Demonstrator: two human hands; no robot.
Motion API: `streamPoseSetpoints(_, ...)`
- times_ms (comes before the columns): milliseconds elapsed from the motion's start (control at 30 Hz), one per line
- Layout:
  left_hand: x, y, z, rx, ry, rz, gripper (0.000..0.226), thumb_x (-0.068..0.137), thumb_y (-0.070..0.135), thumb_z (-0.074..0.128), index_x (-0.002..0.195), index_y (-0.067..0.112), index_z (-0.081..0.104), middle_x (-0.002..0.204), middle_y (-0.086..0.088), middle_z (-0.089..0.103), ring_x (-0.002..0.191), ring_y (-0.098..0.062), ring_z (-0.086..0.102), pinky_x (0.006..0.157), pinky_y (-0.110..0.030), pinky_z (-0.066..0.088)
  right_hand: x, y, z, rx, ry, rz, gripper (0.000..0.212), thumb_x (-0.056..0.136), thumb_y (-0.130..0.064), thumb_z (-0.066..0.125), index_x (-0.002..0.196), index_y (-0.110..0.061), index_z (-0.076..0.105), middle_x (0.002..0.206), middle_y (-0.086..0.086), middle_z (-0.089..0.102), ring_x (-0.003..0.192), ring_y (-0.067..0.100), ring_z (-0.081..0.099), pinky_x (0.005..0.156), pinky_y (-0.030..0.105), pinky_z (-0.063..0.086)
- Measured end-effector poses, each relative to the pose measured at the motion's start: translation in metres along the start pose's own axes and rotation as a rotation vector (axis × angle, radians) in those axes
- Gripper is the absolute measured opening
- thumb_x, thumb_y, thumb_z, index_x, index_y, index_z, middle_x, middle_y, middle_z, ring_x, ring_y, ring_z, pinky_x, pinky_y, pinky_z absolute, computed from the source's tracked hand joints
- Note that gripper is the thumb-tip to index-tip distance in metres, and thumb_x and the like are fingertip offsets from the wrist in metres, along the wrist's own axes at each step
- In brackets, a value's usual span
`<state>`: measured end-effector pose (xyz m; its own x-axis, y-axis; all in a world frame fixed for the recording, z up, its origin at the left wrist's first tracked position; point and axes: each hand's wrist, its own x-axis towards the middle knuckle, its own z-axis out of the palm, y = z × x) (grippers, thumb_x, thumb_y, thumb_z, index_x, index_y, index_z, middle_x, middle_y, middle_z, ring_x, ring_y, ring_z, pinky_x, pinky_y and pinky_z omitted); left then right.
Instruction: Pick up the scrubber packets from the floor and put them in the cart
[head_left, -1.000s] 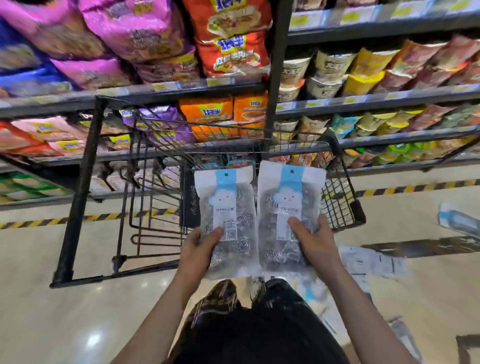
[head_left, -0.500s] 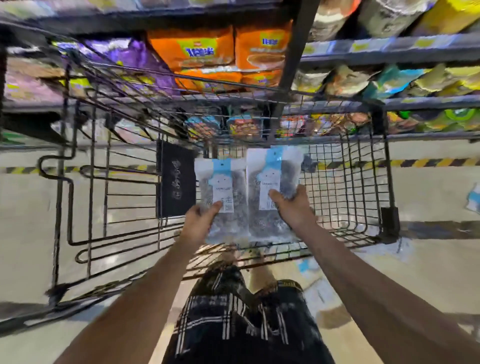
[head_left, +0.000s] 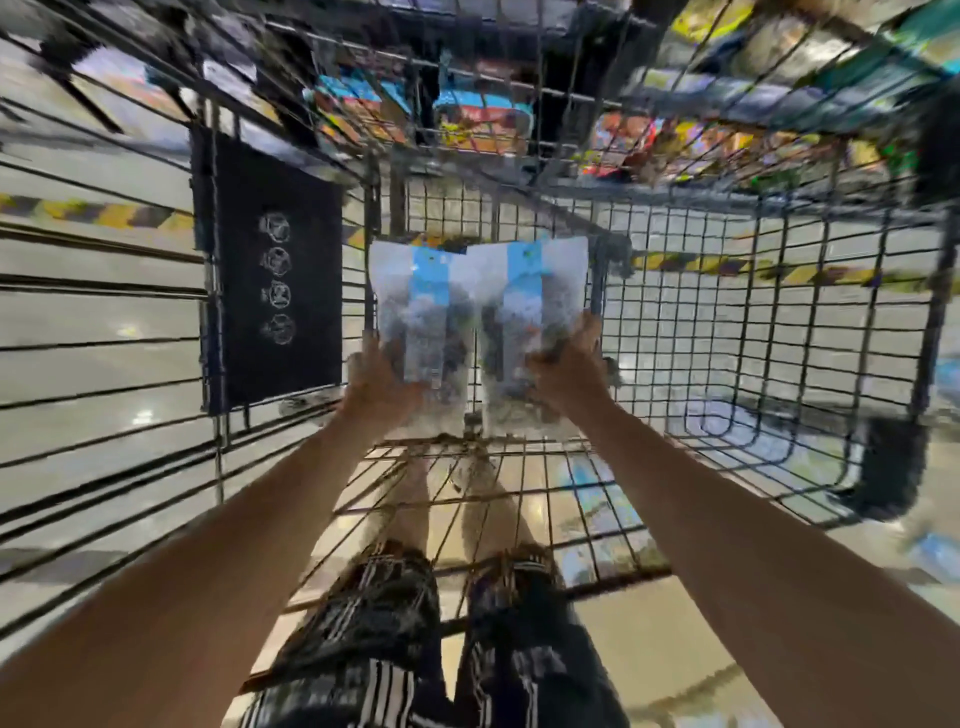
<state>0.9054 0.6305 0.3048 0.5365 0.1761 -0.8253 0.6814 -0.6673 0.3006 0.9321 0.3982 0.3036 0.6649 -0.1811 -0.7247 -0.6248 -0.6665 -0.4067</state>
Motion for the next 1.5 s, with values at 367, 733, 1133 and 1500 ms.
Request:
streamPoseSetpoints(367,0.015,-0.008,0.012,0.069,-0.151,0.052,0.118,0.048,0.059,0.057,0.158,0.035,0.022,0.146,-0.018,0.033,0.128,-0.042,0.041,0.106,-0.048,0.049,0.005,0.0,0.028,-0.231,-0.044,-0.08,0.048,0.094,-0.022,0.058,0.131,-0.038,0.032,0.095,0.011,0.058,0.066,0.024,0.054,0.045,0.016,0.033)
streamPoseSetpoints(733,-0.052,0.024,-0.07,0.136,-0.214,0.067,0.029,0.084,0.017,0.075,0.106,0.02,0.056,0.094,-0.001,0.069,0.078,-0.016,0.07,0.061,-0.026,0.061,-0.066,-0.058,-0.034,-0.296,-0.075,-0.012,0.043,0.089,-0.034,0.06,0.13,-0.022,0.055,0.12,0.014,0.061,0.1,0.031,0.066,0.071,0.025,0.052)
streamPoseSetpoints(1133,-0.244,0.153,-0.145,0.686,0.114,0.767,0.074,0.082,0.06,0.035,0.134,0.014,0.06,0.131,-0.013,0.062,0.122,-0.037,0.058,0.099,-0.045,0.049,-0.286,-0.081,-0.154,-0.334,0.464,-0.279,0.061,0.092,-0.052,0.031,0.123,-0.012,0.066,0.123,0.016,0.064,0.108,0.04,0.06,0.089,0.046,0.053)
streamPoseSetpoints(1500,-0.448,0.135,0.035,1.344,0.252,1.386,0.044,0.073,0.049,0.051,0.095,0.021,0.078,0.101,-0.013,0.075,0.102,-0.039,0.064,0.087,-0.057,0.051,-0.544,0.163,-0.103,0.009,0.905,0.207,0.05,0.093,-0.046,0.04,0.125,-0.018,0.065,0.131,0.008,0.064,0.119,0.033,0.06,0.091,0.048,0.055)
